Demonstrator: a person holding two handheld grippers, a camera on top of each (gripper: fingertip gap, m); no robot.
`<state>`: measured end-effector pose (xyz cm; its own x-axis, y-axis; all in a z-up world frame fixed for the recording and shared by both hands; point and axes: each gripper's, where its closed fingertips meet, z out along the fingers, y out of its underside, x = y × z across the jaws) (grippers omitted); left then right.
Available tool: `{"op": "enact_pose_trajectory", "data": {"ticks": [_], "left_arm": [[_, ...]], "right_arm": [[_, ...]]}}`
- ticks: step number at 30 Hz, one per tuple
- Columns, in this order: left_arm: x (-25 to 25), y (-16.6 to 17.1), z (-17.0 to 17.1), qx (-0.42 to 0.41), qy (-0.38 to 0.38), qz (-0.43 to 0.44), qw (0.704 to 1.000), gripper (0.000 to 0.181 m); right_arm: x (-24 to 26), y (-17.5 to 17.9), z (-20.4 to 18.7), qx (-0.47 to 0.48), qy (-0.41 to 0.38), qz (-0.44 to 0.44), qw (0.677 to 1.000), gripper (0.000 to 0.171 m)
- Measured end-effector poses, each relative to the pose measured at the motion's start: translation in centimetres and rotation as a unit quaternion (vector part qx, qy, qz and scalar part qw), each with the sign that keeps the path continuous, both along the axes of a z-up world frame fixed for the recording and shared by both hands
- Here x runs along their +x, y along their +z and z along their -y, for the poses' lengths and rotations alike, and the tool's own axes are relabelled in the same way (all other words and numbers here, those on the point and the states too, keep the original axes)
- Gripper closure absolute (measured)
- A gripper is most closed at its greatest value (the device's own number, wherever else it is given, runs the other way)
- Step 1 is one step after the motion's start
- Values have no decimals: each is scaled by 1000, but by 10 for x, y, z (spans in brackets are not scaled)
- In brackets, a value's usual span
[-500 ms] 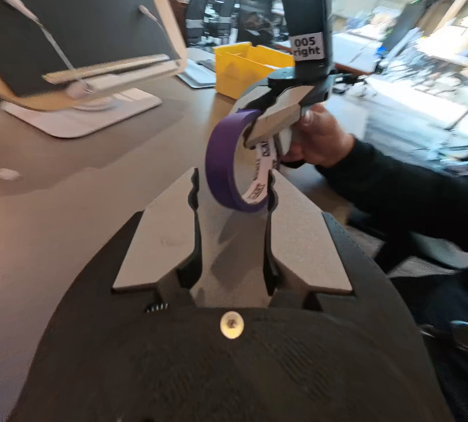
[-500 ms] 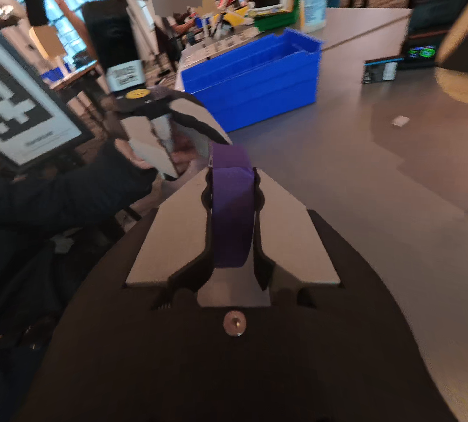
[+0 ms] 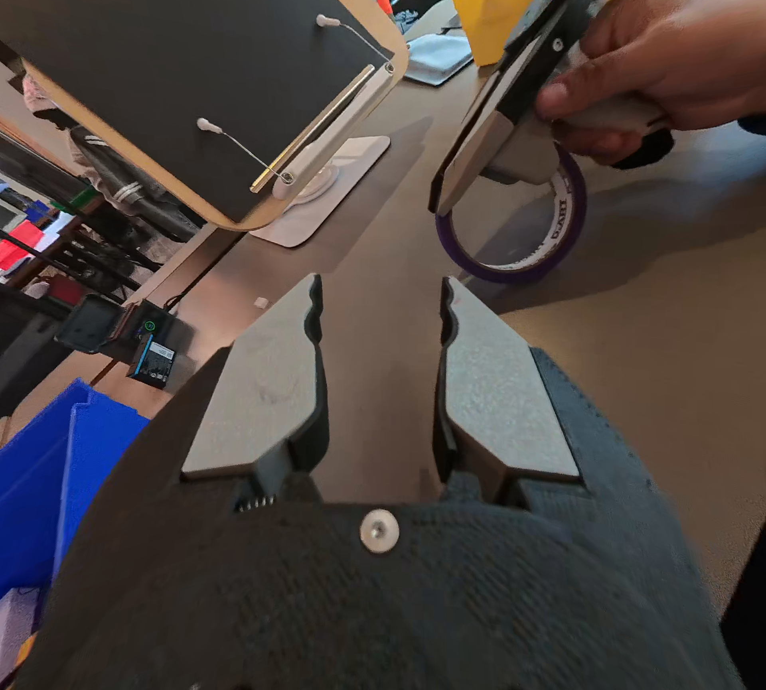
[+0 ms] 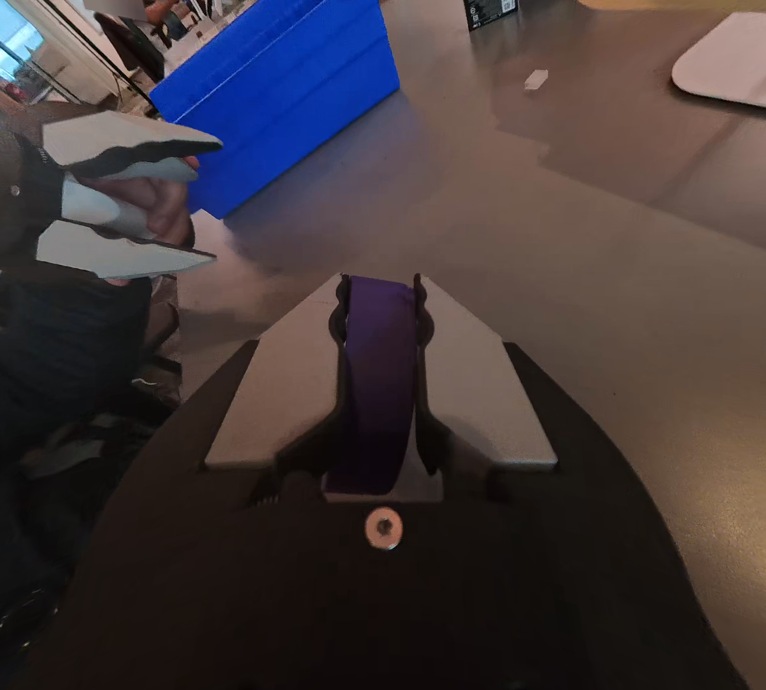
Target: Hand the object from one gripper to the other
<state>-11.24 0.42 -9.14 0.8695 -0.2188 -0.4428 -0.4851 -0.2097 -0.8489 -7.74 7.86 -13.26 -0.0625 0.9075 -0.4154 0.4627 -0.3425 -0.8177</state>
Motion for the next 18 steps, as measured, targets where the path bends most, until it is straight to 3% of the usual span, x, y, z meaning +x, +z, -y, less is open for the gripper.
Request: {"op": "enact_pose_trajectory", "data": {"ticks": [5,10,18], "left_arm": [[-4,-8,-4,-11,12,0,1000,129],[-8,-11,-5,-18,22,9,1000,132],[-16,-9,-3,-18,33,20,999,135]], "right_arm": [[1,-3,-11,29,-27,11,999,139],[2,-17,-22,125,-53,52,989,132],[3,-24,-30,222,-71,82,969,138]]}}
